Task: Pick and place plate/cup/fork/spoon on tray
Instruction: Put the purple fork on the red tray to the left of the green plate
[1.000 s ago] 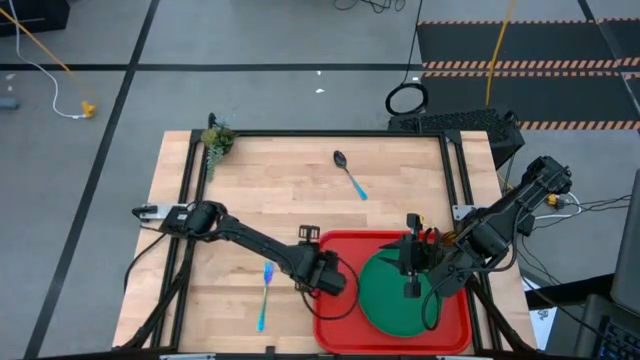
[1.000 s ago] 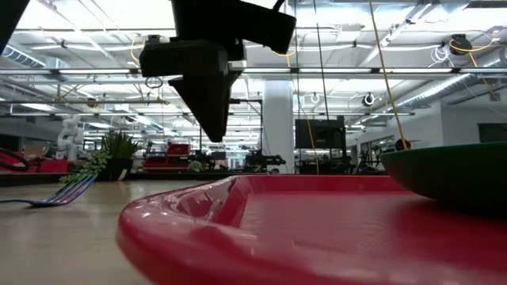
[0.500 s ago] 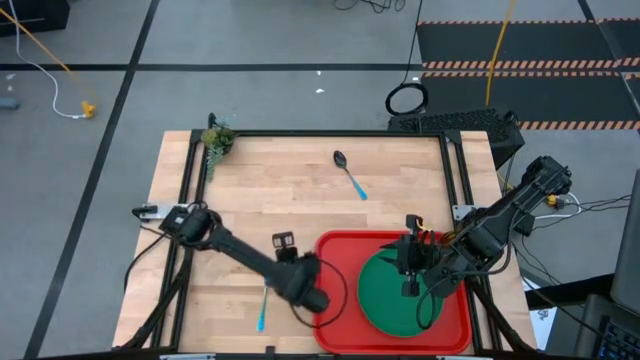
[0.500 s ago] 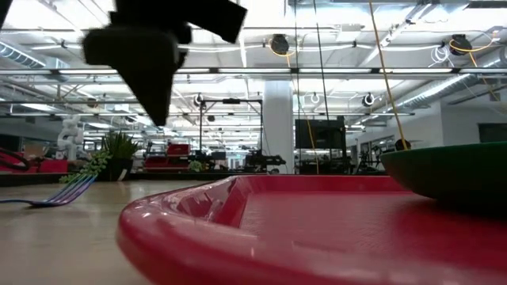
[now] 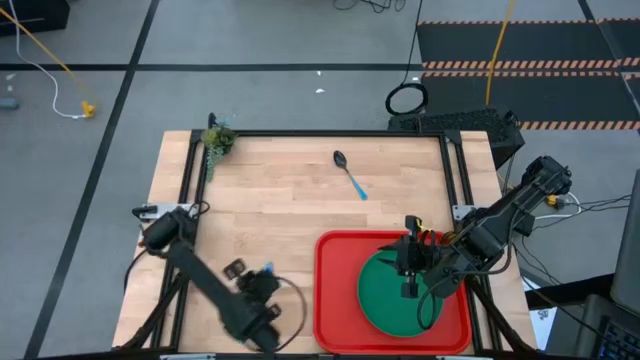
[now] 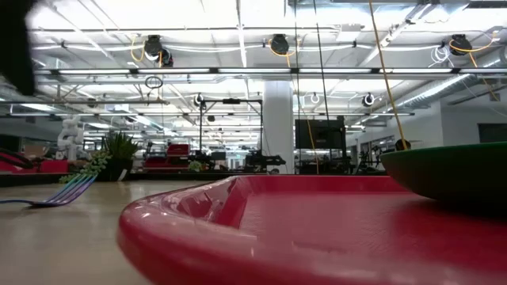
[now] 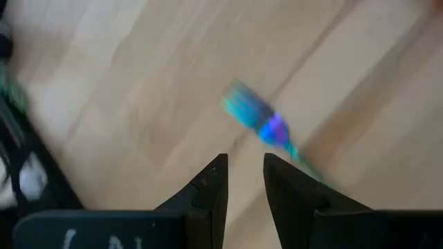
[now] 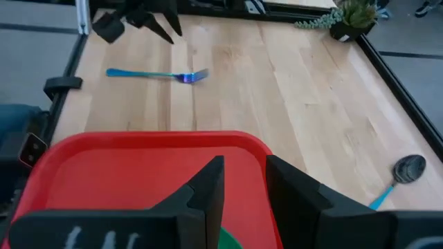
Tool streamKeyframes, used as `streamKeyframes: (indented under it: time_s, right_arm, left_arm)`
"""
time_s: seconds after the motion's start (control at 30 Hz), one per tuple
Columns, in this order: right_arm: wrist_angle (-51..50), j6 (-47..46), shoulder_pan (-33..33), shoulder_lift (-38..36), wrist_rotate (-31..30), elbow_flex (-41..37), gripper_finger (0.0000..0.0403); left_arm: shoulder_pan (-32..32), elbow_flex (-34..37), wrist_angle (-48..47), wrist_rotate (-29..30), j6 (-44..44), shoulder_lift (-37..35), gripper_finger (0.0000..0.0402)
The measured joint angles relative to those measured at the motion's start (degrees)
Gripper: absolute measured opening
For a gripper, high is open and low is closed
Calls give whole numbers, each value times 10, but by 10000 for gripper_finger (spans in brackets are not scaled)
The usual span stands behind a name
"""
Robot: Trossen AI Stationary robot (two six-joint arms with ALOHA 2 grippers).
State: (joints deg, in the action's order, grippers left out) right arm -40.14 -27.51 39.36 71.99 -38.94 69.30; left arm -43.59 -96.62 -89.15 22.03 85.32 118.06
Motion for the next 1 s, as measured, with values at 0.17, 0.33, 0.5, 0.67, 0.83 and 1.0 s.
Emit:
streamKeyframes:
  time_s: [0.17, 0.33, 0.5, 0.67, 0.83, 1.0]
  right_arm:
    - [41, 43, -5, 0, -1, 0, 100]
    - [100, 114, -19, 0, 0, 0, 100]
    - [118, 172, -30, 0, 1, 0, 100]
    - [134, 222, -46, 0, 1, 0, 100]
    - [156, 250, -57, 0, 2, 0, 100]
    - [170, 275, -59, 0, 2, 0, 100]
  left_arm:
    - [-46, 0, -7, -8, 140, 0, 97]
    - [-57, 1, -3, -26, 300, 0, 97]
    - [-50, 18, 36, -68, 366, 10, 97]
    - [-36, 32, 92, -53, 383, 8, 97]
    - [-17, 79, 176, -25, 359, 9, 104]
    - [-1, 98, 186, -21, 372, 9, 135]
